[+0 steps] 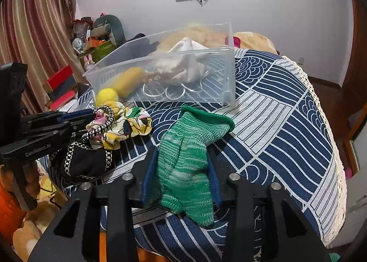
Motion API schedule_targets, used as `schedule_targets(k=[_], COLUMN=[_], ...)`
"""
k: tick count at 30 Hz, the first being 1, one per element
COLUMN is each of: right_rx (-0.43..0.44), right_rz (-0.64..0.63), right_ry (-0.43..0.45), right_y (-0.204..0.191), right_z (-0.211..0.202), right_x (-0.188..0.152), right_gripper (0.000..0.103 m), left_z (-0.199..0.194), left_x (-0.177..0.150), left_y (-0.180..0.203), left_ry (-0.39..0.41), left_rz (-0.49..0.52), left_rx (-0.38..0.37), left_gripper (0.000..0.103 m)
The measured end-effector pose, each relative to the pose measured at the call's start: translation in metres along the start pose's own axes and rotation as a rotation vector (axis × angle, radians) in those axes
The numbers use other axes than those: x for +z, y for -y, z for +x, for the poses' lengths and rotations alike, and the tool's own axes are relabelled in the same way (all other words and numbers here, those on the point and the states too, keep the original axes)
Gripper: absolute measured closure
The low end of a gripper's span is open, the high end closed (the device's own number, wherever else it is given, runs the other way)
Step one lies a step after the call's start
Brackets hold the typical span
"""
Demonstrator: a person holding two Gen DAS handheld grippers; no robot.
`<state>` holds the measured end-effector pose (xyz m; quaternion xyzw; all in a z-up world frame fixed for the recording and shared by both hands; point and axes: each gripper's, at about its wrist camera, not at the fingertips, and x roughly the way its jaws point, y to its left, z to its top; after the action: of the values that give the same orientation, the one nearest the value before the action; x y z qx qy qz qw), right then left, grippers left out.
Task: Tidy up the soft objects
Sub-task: 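Grasp the black bag's chain strap with the left tool while the right tool grasps the green sock, then lower the green sock into the box with the right tool while the left tool releases the chain strap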
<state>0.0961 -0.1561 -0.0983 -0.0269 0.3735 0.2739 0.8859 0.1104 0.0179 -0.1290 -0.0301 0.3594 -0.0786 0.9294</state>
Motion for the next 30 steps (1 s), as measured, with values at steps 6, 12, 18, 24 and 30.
schedule_targets(k=[6,12,18,24,30], right_rx=[0.003,-0.004,-0.003,0.003,0.011], right_rz=[0.011,0.000,-0.020,-0.045,-0.056], right_ry=[0.037,0.086,0.160,0.237,0.283], right_y=[-0.001,-0.006,-0.013,-0.022,-0.028], right_z=[-0.014,-0.028,-0.046,-0.053,-0.047], right_x=[0.004,0.013,0.030,0.056,0.082], right_gripper=[0.082,0.083,0.083,0.083,0.083], left_z=[-0.016,-0.041,-0.062,-0.073,-0.073], left_x=[0.000,0.005,0.019,0.037,0.059], left_y=[-0.005,-0.007,-0.005,-0.004,-0.017], left_ry=[0.041,0.099,0.171,0.227,0.269], left_rz=[-0.036,-0.029,-0.013,0.007,-0.029], left_rx=[-0.015,0.004,0.005,0.025,0.023], left_gripper=[0.096,0.097,0.098,0.098,0.098])
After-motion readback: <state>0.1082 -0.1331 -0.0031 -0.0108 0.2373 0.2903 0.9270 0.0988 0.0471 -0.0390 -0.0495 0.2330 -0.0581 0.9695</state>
